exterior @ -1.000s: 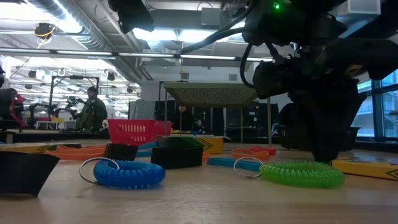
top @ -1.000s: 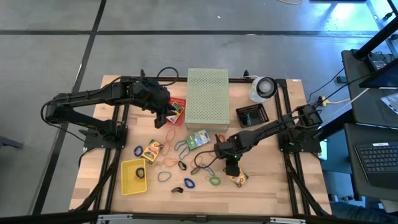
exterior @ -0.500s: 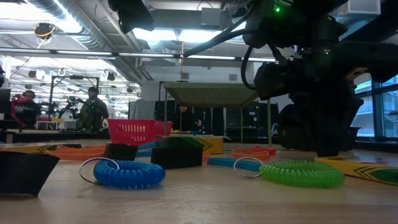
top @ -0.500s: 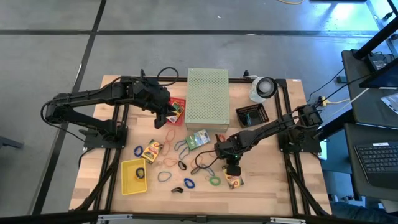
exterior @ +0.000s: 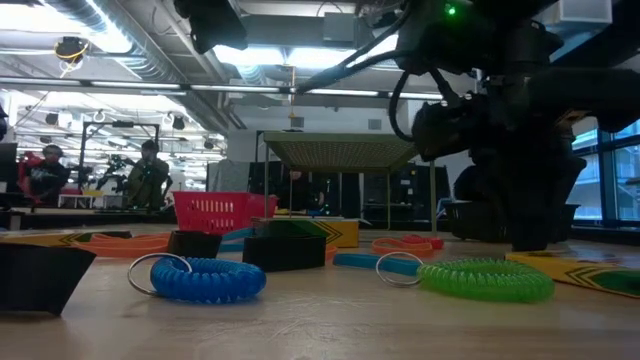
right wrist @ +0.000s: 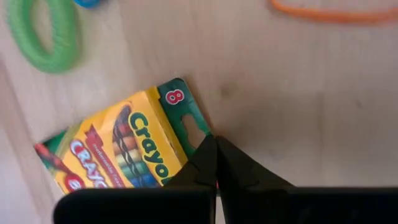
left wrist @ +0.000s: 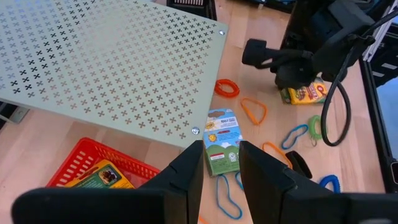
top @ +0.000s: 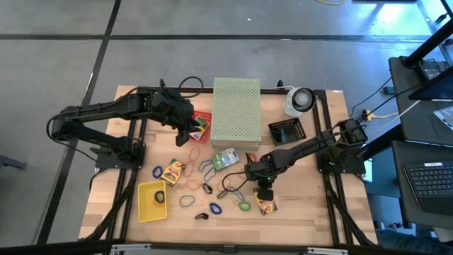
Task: Pick & Place Office Desk Supplies
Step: Put the crayola box into the orange bin
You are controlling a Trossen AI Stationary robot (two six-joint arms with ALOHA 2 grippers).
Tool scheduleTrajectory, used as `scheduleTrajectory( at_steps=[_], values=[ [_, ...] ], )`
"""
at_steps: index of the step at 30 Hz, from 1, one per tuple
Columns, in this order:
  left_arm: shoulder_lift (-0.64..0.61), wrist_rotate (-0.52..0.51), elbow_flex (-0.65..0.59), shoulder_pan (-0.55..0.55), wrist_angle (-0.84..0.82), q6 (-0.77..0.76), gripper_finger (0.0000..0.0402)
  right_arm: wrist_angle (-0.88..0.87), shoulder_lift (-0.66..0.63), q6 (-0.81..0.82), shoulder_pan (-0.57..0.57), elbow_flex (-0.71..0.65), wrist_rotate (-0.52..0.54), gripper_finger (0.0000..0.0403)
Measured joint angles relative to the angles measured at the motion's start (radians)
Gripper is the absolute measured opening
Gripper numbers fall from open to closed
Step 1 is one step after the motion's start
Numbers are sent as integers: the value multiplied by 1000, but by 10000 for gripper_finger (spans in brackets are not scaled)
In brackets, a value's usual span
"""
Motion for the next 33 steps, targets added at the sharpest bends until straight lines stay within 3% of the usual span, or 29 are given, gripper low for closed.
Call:
scheduleTrajectory(
  at_steps=[13, 33],
  values=[
    [0, 0, 0, 0, 1, -1, 97, -18, -40, 45, -60, 0, 72, 0],
    [2, 17, 0, 0, 2, -62, 98, 34, -106, 118, -95, 2, 62, 0]
  ],
)
